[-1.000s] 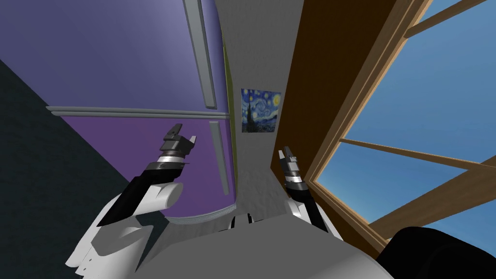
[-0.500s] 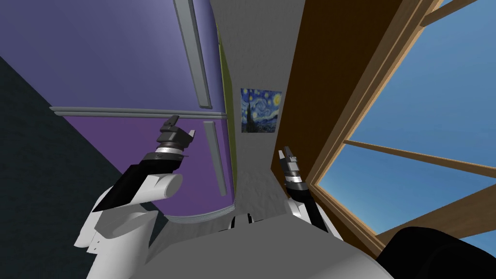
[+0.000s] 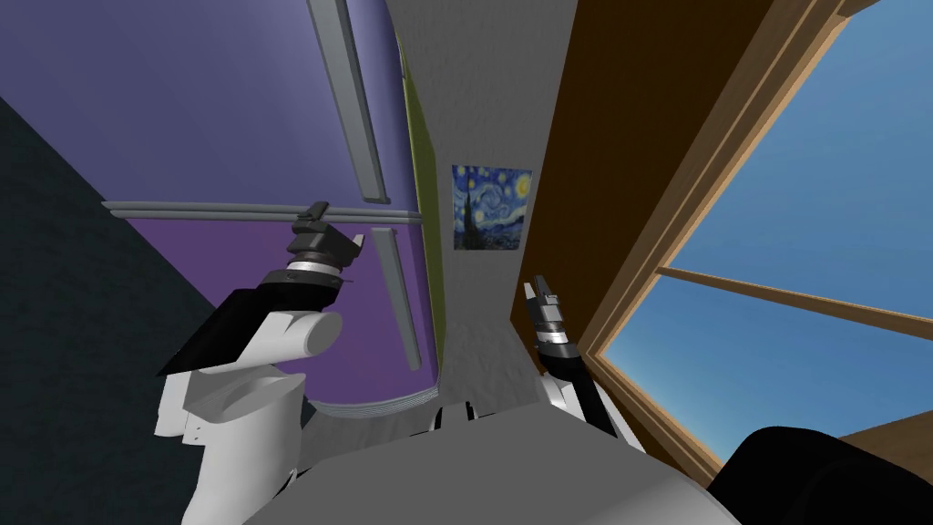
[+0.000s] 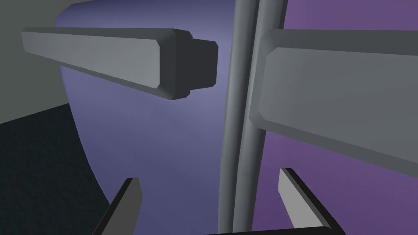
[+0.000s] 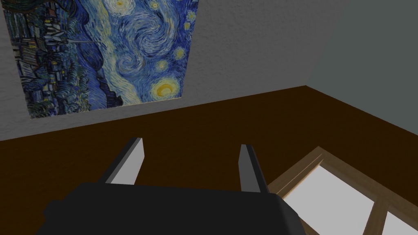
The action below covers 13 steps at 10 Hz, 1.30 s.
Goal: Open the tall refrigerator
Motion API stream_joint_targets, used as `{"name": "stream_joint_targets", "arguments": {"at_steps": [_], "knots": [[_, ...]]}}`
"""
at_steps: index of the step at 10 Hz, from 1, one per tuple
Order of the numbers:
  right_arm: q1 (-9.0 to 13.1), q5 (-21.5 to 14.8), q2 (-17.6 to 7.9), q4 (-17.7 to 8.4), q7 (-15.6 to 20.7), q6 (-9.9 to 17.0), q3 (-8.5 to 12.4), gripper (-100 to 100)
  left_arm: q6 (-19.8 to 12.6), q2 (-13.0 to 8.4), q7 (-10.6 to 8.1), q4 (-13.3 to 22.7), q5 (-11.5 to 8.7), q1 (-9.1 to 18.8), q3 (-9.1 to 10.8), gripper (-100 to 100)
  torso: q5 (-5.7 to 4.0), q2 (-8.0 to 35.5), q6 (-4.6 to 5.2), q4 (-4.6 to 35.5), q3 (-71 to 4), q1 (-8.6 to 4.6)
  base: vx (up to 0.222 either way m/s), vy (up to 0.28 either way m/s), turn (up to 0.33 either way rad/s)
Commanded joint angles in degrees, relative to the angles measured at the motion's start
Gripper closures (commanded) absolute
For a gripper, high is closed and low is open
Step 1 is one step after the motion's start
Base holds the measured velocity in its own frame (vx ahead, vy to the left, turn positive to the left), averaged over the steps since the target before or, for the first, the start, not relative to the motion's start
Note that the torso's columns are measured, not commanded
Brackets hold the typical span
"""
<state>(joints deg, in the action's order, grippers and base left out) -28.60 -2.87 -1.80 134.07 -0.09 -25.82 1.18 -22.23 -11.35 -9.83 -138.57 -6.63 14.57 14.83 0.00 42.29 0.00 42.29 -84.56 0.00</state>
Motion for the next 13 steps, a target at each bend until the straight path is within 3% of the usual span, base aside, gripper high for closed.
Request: {"name": "stream_joint_targets", "arguments": {"at_steps": [1, 5, 10, 11, 12, 13], "knots": [[0.0, 0.0, 0.0, 0.0, 0.0, 0.0, 0.0, 0, -4.36, 1.46, -0.67, -0.64, -0.53, 3.81, 1.41, -100, -0.02, -0.02, 0.01, -0.01, -0.01, -0.05, 0.03, -0.092, 0.057], [0.0, 0.0, 0.0, 0.0, 0.0, 0.0, 0.0, 0, -10.5, 5.21, -1.56, -1.61, -1.22, 9.52, 3.41, -100, -0.19, 0.03, 0.15, 0.09, -0.01, -0.26, 0.016, -0.083, 0.068], [0.0, 0.0, -0.01, 0.0, 0.0, 0.0, 0.01, 0, -15.28, 13.04, -2.25, -2.28, -1.76, 13.98, 4.96, -100, -0.69, 0.13, 0.55, 0.16, 0.06, -1.27, 0.013, -0.051, 0.048], [0.0, 0.0, -0.01, 0.0, 0.0, 0.0, 0.01, 0, -15.54, 13.98, -2.28, -2.3, -1.79, 14.22, 5.04, -100, -0.72, 0.16, 0.62, 0.08, 0.11, -1.42, 0.009, -0.011, 0.013], [0.0, 0.0, -0.01, 0.0, 0.0, 0.0, 0.01, 0, -15.19, 13.09, -2.12, -2.42, -1.55, 13.61, 5.8, -100, -0.74, 0.15, 0.66, 0.03, 0.14, -1.5, 0.004, 0.017, 0.042], [0.0, 0.0, -0.01, 0.0, 0.0, 0.0, 0.0, 0, -17.27, 13.27, -2.63, -3.1, -1.15, 14.97, 6.89, -100, -0.64, 0.14, 0.51, 0.06, 0.1, -1.27, 0.053, 0.058, 0.074]]}}
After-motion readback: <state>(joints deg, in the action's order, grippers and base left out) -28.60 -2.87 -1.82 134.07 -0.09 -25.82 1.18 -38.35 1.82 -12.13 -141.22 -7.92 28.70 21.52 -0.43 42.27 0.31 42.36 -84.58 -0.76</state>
